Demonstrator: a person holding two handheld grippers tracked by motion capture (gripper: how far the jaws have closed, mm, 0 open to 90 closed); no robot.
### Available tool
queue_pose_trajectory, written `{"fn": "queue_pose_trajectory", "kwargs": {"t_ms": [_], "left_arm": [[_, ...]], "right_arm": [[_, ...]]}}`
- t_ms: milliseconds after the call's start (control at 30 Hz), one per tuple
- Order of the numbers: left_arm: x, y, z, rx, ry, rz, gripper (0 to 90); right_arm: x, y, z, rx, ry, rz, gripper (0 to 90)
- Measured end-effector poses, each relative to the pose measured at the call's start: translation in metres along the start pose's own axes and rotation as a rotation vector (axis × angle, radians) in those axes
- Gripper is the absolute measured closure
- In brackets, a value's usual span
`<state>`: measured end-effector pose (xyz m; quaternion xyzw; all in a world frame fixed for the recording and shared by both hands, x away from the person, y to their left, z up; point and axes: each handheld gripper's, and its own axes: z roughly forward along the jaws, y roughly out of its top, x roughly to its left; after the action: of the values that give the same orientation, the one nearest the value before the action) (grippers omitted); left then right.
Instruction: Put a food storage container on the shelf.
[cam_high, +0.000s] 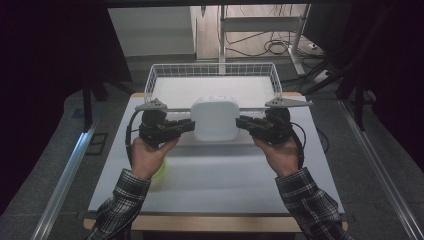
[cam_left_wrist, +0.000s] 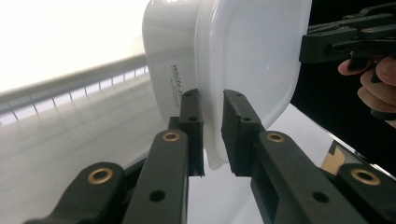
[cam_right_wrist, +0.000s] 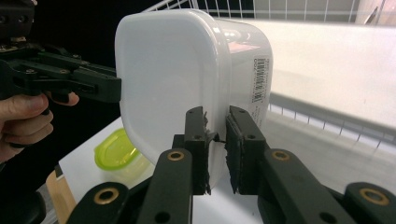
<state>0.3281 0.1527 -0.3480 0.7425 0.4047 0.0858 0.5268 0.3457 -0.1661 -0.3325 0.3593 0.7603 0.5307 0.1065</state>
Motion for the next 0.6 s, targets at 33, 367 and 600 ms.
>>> {"fn": "queue_pose_trajectory", "kwargs": {"t_ms": [33,367,600], "left_arm": [[0.0,0.003,-0.001,-0.002,0.003,0.002,79.4],[0.009,0.028,-0.001,-0.015,0.006,0.018,79.4],[0.017,0.043,0.002,-0.026,0.01,0.012,79.3]], "right_arm": [[0.0,0.003,0.0,-0.005,0.0,-0.004,79.3],[-0.005,0.026,0.004,-0.029,-0.007,-0.009,79.3],[-0.012,0.04,0.01,-0.037,-0.011,0.001,79.2]]}}
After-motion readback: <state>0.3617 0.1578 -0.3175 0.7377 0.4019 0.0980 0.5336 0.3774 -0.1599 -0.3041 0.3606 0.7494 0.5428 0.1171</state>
